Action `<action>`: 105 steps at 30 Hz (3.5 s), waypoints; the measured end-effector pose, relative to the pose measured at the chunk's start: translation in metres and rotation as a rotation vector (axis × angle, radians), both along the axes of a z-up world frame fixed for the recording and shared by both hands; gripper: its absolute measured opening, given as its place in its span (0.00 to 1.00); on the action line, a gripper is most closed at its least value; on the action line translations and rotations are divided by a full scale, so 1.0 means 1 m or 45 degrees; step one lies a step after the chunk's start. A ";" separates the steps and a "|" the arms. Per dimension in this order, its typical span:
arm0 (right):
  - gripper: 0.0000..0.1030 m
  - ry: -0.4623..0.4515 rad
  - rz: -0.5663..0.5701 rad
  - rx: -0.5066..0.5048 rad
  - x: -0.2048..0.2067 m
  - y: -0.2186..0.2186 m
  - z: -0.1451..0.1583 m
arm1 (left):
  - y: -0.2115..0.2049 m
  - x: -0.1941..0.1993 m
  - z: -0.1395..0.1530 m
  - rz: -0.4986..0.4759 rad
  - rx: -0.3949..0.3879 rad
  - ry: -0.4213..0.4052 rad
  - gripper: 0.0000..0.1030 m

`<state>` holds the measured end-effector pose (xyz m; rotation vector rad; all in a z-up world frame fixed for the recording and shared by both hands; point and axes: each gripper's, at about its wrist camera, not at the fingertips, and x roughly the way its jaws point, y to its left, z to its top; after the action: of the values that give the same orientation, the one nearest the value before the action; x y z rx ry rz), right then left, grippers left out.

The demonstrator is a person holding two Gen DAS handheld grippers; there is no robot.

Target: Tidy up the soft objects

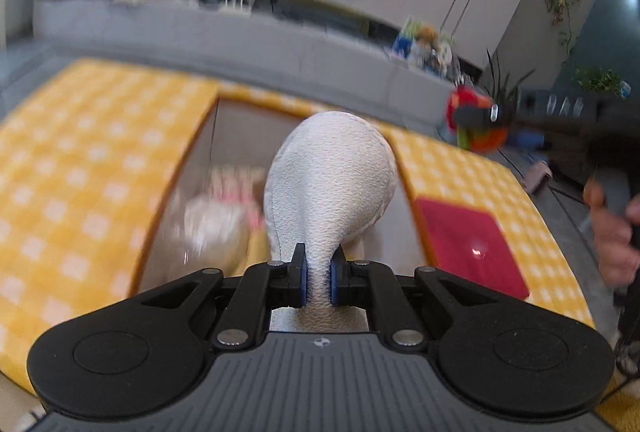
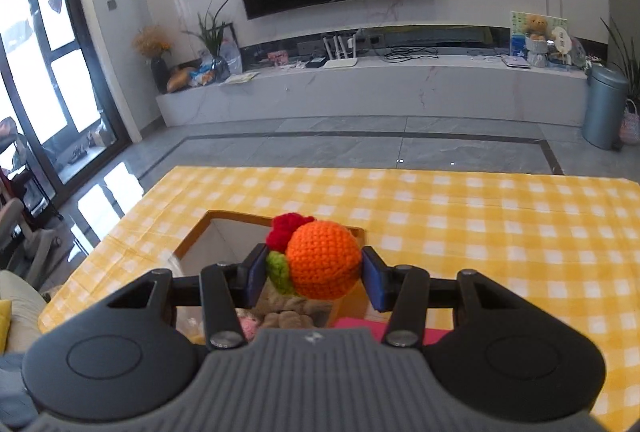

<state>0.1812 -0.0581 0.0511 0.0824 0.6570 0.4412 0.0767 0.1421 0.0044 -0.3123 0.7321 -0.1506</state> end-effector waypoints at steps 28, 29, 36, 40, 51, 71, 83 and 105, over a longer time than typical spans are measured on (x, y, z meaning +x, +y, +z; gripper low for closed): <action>0.48 0.158 0.124 -0.142 0.046 0.118 -0.030 | 0.011 -0.023 0.005 0.132 0.232 -0.080 0.86; 0.48 0.189 0.132 -0.128 0.051 0.123 -0.035 | 0.013 -0.024 0.005 0.135 0.229 -0.079 0.86; 0.48 0.255 0.097 -0.248 0.076 0.155 -0.071 | 0.019 -0.015 -0.002 0.125 0.257 -0.082 0.87; 0.48 0.228 0.090 -0.334 0.088 0.164 -0.087 | 0.026 -0.012 -0.003 0.164 0.218 -0.073 0.88; 0.48 0.258 0.373 -0.504 0.095 0.199 -0.123 | 0.037 -0.013 -0.005 0.174 0.105 -0.059 0.88; 0.92 -0.013 0.365 -0.442 0.045 0.149 -0.043 | 0.029 -0.032 0.035 0.418 0.202 -0.161 0.91; 0.97 -0.404 0.003 -0.343 -0.073 0.030 0.066 | -0.043 -0.080 0.095 0.465 0.500 -0.519 0.91; 0.97 -0.368 -0.292 -0.152 -0.142 -0.106 -0.047 | -0.158 -0.070 0.052 0.194 0.414 -0.481 0.98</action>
<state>0.0387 -0.1646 0.0041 -0.0198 0.3825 0.1861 0.0071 -0.0159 0.0567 -0.0246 0.3473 0.0550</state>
